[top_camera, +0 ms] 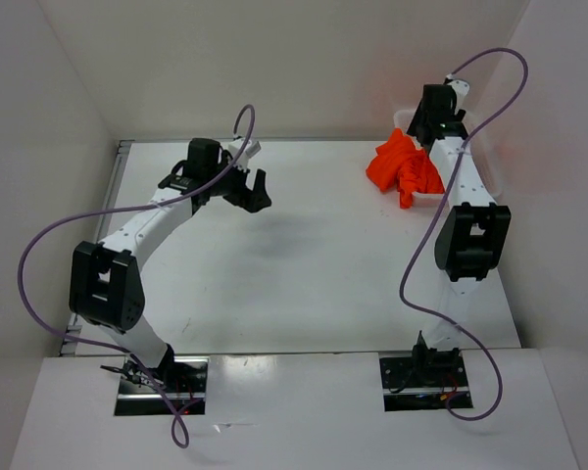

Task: Fold and stack the shorts
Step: Grab the shorts from the pile

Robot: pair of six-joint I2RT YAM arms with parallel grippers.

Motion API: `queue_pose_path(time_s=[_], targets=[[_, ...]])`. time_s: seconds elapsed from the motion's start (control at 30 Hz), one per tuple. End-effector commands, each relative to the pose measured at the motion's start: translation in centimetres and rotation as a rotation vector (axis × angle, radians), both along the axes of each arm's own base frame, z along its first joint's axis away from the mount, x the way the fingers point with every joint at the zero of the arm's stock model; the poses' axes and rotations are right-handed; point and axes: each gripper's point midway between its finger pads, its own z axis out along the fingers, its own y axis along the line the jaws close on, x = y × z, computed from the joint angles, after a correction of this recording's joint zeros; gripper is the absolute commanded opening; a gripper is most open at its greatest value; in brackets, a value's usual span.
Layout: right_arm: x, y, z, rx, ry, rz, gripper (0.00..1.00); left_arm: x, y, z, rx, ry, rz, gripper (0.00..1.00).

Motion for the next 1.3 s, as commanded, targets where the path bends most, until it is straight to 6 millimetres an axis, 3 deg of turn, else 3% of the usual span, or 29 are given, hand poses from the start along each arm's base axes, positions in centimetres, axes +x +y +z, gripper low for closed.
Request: queue_pose_path(time_s=[0.0,0.13,0.37,0.57,0.7,0.93,1.0,1.1,1.13,1.17,1.23,1.27], targets=[[0.0,-1.8,0.0,-0.022,-0.045,-0.212,0.67,0.0,-0.4,-0.8,-0.009,0.01,-0.023,1.0],[-0.1,-5.8,-2.9,-0.079,-0.008,-0.344,0.69,0.0,-0.6,-1.2,-0.012,0.02,-0.03,1.0],[0.0,-8.7,-6.9,-0.135,0.068,-0.361,0.78,-0.1,-0.6,-2.4,-0.005,0.049,-0.03,1.0],[0.1,-9.1,-10.5,-0.161,0.147,-0.32,0.76,0.0,-0.6,-2.8,-0.002,0.057,-0.03,1.0],[-0.1,-7.0,-13.5,-0.084,0.218,-0.206,0.73,-0.2,-0.5,-3.0,0.0,0.066,-0.03,1.0],[-0.7,-4.9,-14.6,0.014,0.252,-0.124,0.77,-0.1,-0.4,-2.6,0.004,0.056,-0.021,1.0],[-0.9,-5.1,-15.3,0.0,0.265,-0.128,0.72,-0.1,-0.4,-2.6,0.004,0.056,-0.021,1.0],[-0.8,-5.7,-15.7,-0.015,0.273,-0.124,0.57,0.5,-0.4,-1.7,0.004,0.03,-0.013,1.0],[-0.8,-5.7,-15.7,-0.015,0.273,-0.124,0.49,0.6,-0.2,-1.8,0.011,0.028,-0.003,1.0],[-1.1,-5.7,-16.0,-0.015,0.282,-0.124,0.33,0.9,-0.1,-1.4,0.013,0.016,0.004,1.0],[-1.1,-5.7,-16.0,-0.015,0.282,-0.124,0.2,0.9,-0.1,-1.4,0.013,0.016,0.004,1.0],[-1.1,-5.8,-16.0,-0.021,0.283,-0.131,0.08,0.9,-0.1,-1.1,0.013,0.016,0.004,1.0]])
